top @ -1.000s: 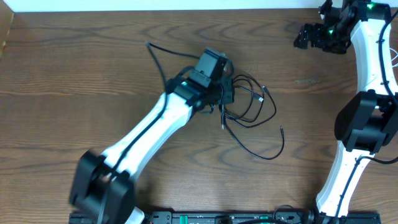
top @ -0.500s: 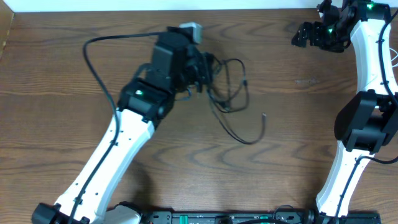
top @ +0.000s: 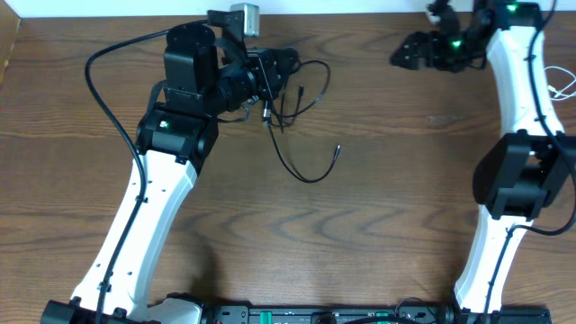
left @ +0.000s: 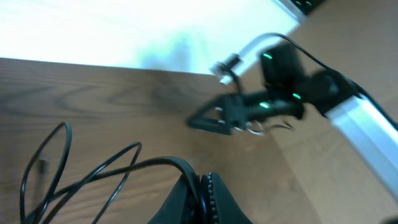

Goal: Untangle cables

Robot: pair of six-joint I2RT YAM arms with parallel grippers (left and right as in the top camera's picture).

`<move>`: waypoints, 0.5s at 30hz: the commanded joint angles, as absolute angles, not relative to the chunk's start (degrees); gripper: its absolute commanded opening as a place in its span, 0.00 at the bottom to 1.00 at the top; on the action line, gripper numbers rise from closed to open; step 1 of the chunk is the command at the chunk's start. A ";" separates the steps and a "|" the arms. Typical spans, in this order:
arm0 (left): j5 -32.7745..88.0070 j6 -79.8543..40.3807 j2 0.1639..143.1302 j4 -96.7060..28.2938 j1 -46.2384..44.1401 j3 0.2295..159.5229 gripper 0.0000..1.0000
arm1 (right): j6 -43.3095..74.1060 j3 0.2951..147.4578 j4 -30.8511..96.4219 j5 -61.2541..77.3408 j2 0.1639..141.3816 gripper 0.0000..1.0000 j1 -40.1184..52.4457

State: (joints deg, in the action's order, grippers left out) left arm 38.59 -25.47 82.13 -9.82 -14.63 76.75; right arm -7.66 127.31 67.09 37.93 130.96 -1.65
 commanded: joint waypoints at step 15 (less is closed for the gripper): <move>42.85 -32.10 80.86 -1.61 -14.52 78.24 0.07 | -15.29 127.00 66.00 50.13 129.64 0.99 10.13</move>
